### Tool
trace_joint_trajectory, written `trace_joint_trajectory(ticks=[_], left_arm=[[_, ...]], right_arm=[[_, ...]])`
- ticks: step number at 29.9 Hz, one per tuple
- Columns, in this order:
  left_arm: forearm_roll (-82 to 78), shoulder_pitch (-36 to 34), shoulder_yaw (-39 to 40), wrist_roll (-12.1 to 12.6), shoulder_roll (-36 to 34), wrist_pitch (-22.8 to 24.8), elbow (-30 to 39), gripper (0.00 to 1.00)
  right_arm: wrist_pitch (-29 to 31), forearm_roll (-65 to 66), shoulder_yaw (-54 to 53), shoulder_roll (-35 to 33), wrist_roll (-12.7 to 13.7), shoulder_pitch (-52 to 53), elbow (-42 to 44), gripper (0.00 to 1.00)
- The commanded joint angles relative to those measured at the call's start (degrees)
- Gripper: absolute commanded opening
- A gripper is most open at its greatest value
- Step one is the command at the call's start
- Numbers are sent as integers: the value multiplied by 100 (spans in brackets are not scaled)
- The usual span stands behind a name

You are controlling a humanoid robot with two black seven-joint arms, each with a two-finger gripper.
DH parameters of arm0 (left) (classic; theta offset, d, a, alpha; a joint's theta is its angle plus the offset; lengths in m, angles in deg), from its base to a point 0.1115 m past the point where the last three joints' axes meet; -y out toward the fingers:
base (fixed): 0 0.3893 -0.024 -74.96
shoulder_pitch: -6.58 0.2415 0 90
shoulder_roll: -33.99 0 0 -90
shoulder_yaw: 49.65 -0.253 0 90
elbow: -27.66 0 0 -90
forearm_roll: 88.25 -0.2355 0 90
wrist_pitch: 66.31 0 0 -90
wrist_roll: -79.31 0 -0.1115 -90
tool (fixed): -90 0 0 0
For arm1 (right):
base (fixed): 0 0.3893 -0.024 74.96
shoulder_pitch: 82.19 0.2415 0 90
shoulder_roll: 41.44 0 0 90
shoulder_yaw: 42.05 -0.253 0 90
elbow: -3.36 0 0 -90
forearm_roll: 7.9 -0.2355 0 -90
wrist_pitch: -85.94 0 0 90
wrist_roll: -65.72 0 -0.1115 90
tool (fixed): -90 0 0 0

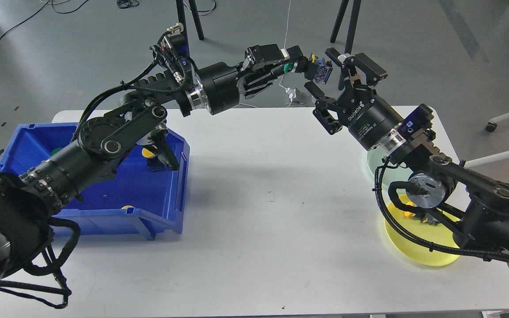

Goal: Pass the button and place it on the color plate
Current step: 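Grasp the green button from the left gripper with the right gripper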

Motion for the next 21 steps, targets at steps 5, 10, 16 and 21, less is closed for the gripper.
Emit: trace_joint_trajectory(ticks=[5, 10, 16, 21], left_arm=[[0, -1, 0, 0, -5, 0, 0, 32], [0, 8, 0, 0, -5, 0, 0, 32], [0, 8, 0, 0, -5, 0, 0, 33], [0, 8, 9, 0, 3, 0, 0, 34]], right_arm=[[4, 8, -13, 6, 0, -1, 0, 56], [4, 8, -13, 6, 0, 8, 0, 42], [4, 8, -13, 6, 0, 8, 0, 35], [4, 8, -13, 6, 0, 8, 0, 32]])
